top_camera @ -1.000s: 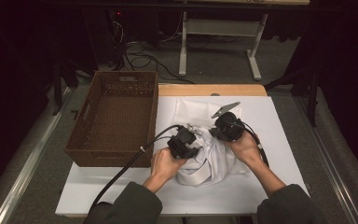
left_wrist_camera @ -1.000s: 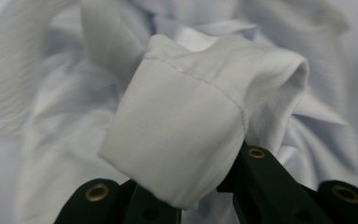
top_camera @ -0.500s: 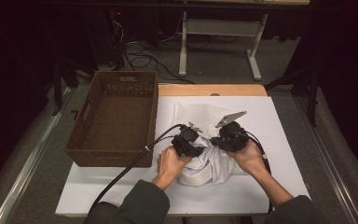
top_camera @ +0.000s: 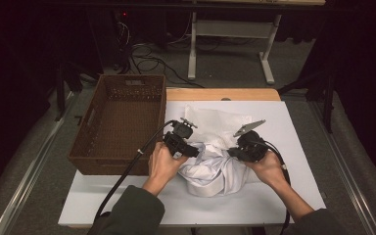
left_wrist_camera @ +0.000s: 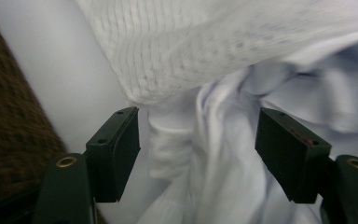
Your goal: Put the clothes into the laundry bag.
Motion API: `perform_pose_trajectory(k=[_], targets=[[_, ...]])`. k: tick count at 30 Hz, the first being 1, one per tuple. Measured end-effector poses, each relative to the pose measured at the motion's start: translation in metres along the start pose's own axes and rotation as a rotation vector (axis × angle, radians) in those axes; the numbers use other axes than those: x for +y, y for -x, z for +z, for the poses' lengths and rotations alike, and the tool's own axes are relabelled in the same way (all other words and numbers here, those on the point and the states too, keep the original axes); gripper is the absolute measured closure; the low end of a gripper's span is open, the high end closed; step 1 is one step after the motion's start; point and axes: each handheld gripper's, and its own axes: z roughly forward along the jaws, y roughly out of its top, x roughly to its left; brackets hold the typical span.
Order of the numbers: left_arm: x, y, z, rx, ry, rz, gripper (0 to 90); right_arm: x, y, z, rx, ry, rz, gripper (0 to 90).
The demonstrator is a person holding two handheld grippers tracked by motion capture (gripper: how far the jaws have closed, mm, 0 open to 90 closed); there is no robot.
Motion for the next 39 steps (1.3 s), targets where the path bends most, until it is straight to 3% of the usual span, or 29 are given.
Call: perform_pose_trajectory(k=[2,6,8,9,11,14,17,20,26,34,36,39], targets=[[0.002,0.001,0.018,-0.014,-0.039,-0.023,31.1,0.000,0.001,-0.001,0.000,0.001,0.002,90.0],[0.004,0.000,0.049,-0.093,-0.128,-0.074,37.3,-0.002,0.005,-0.001,0.001,0.001,0.005,90.0],[0.003,-0.001,0.053,-0.144,-0.125,-0.071,50.1,-0.002,0.006,-0.002,0.006,0.007,0.017,90.0],[0.003,0.001,0.052,-0.149,-0.098,-0.065,59.8,-0.002,0.007,-0.003,0.006,0.010,0.009,89.4],[0.002,0.005,0.041,-0.148,-0.030,-0.029,78.8,0.002,0.004,-0.005,-0.010,0.005,-0.008,82.5],[0.001,0.008,0.027,-0.156,0.014,-0.007,84.8,0.015,0.002,-0.011,-0.041,0.034,-0.015,77.0],[-0.001,0.010,0.013,-0.164,0.060,0.014,86.3,0.031,0.000,-0.011,-0.058,0.026,-0.028,78.7],[-0.004,0.013,-0.002,-0.177,0.108,0.033,86.8,0.042,0.000,-0.004,-0.054,0.010,-0.045,89.3],[-0.009,0.010,-0.030,-0.188,0.162,0.065,87.2,0.052,-0.010,0.002,0.011,0.022,-0.049,90.0],[-0.017,0.003,-0.072,-0.183,0.249,0.088,87.2,0.077,-0.035,-0.002,0.097,0.098,-0.086,90.0],[-0.018,0.001,-0.074,-0.188,0.251,0.097,87.2,0.082,-0.040,-0.002,0.097,0.112,-0.098,90.0],[-0.018,0.006,-0.061,-0.216,0.228,0.124,87.2,0.081,-0.040,0.000,0.077,0.116,-0.100,90.0]])
